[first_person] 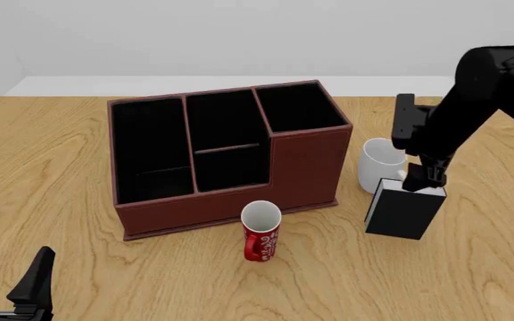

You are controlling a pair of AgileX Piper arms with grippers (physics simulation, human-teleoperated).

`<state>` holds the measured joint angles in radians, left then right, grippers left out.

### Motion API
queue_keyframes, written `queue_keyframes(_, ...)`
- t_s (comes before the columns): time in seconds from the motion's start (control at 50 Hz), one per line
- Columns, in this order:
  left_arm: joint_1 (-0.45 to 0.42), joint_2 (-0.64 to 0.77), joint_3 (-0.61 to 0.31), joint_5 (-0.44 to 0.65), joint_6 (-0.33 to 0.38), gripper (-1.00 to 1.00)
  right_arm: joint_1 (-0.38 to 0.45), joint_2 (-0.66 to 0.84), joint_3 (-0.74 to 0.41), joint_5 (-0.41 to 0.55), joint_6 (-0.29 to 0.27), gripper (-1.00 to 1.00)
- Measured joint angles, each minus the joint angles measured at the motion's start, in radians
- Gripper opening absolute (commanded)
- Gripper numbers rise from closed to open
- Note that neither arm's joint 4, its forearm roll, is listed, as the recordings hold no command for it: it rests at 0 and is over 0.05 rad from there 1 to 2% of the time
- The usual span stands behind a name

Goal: Pick up the book and place it in the right compartment of the caddy.

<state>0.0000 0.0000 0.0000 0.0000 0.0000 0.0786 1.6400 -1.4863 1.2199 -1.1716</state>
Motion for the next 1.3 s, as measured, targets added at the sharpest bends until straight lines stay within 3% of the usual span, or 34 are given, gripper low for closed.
queue_keyframes(0.48, 0.000, 0.000, 0.000, 0.000, 0.000, 1.00, -0.053, 0.039, 0.009, 0.000, -0.008, 1.00)
queue_keyframes(1.3, 0.000, 0.000, 0.000, 0.000, 0.000, 1.00, -0.023, 0.111, -0.001, 0.000, 0.031, 1.00)
